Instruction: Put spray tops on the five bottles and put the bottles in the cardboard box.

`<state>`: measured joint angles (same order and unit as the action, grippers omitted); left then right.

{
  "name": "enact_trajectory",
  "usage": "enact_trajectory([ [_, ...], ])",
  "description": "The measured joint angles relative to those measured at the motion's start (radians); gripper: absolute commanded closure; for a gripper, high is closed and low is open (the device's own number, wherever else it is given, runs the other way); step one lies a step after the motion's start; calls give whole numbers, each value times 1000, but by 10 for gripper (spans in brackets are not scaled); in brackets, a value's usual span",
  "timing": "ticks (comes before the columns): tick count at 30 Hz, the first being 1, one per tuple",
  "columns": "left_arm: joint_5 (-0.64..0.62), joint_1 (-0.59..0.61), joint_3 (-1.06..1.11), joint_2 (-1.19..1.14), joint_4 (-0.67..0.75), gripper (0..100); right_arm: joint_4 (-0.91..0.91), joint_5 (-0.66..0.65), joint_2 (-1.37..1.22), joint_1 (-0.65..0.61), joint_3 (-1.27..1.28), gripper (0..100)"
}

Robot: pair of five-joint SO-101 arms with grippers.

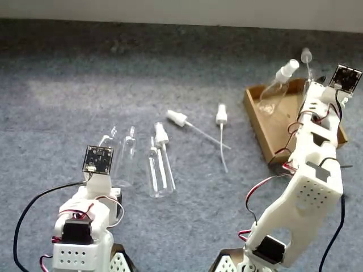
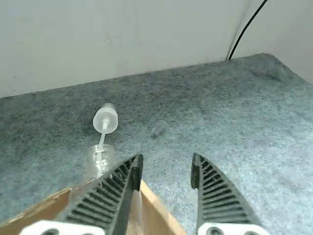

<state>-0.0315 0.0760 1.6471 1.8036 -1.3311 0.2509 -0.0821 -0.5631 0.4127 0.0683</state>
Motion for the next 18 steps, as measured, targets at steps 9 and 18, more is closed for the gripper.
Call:
enact_trajectory([
  [9, 0, 0, 0, 0, 0, 995, -473, 0, 247, 0, -2, 851],
  [18, 0, 0, 12, 0, 0, 995, -948, -126, 318, -95, -241, 851],
])
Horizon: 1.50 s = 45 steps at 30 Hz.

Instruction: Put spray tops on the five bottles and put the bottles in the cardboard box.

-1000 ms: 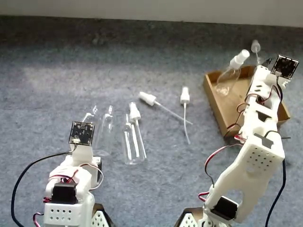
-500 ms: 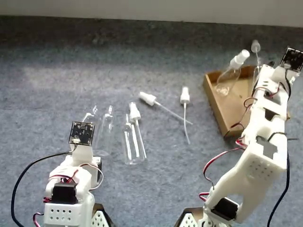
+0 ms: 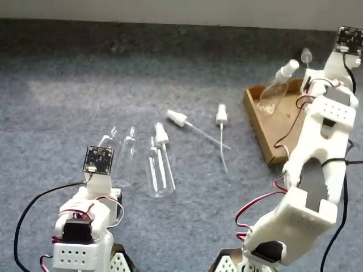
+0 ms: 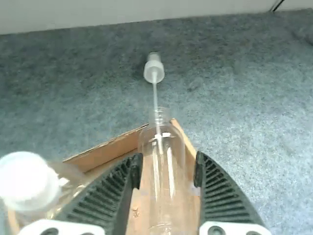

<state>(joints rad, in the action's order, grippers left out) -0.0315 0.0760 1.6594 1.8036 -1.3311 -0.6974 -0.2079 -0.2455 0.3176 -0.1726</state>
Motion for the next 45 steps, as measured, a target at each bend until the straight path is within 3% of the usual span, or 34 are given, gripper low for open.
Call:
enact_trajectory([
  [4, 0, 0, 2, 0, 0, 995, -121, -18, -34, -32, -118, 847],
  [15, 0, 0, 2, 0, 0, 995, -132, -21, -262, -32, -279, 842],
  [19, 0, 0, 2, 0, 0, 995, -137, -21, -330, -31, -364, 785],
  [34, 0, 0, 2, 0, 0, 995, -273, -21, -582, -29, -721, 786],
  [45, 0, 0, 2, 0, 0, 995, -354, -60, -612, -29, -836, 786],
])
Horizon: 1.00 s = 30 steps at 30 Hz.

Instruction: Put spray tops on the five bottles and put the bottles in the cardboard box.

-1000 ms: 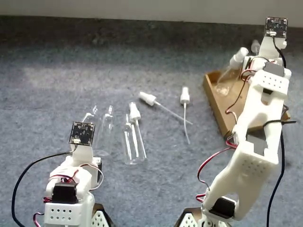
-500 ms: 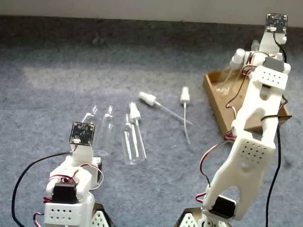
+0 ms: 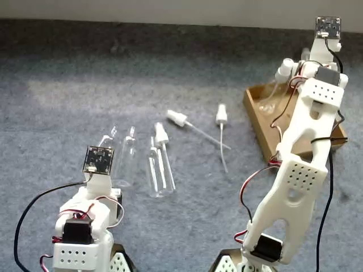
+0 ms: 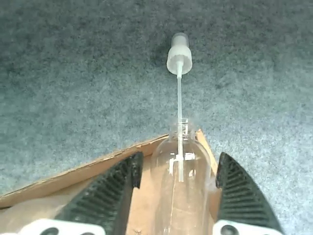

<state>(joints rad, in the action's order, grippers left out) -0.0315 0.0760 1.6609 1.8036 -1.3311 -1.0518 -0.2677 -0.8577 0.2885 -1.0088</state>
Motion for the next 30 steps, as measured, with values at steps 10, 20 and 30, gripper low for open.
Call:
enact_trajectory([
  [10, 0, 0, 0, 0, 0, 995, 20, -5, 0, 28, 0, 786],
  [20, 0, 0, 0, 0, 0, 995, 29, -6, -107, 28, -3, 786],
  [30, 0, 0, 2, 0, 0, 995, 29, -68, -121, 28, -3, 871],
])
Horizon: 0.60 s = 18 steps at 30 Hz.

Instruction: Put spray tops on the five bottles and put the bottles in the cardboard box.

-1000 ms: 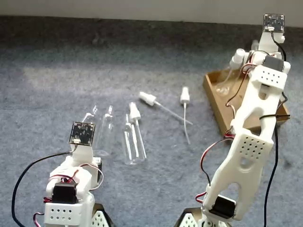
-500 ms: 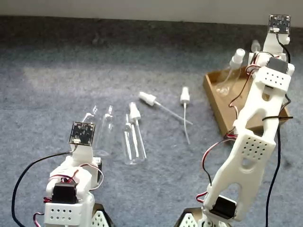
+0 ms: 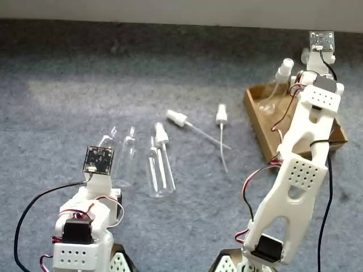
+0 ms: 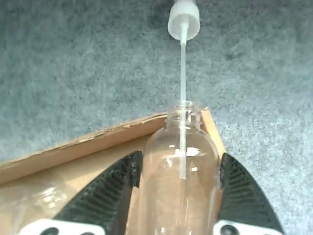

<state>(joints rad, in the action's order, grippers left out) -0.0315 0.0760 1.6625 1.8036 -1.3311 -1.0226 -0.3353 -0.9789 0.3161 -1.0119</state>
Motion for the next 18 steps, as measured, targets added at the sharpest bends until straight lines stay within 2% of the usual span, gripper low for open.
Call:
enact_trajectory([
  [2, 0, 0, 0, 0, 0, 995, 5, -6, 0, 0, -2, 912],
  [13, 0, 0, 0, 0, 0, 995, 14, -12, 0, 3, -5, 918],
  [18, 0, 0, 0, 0, 0, 995, 18, -12, -14, 3, -83, 918],
])
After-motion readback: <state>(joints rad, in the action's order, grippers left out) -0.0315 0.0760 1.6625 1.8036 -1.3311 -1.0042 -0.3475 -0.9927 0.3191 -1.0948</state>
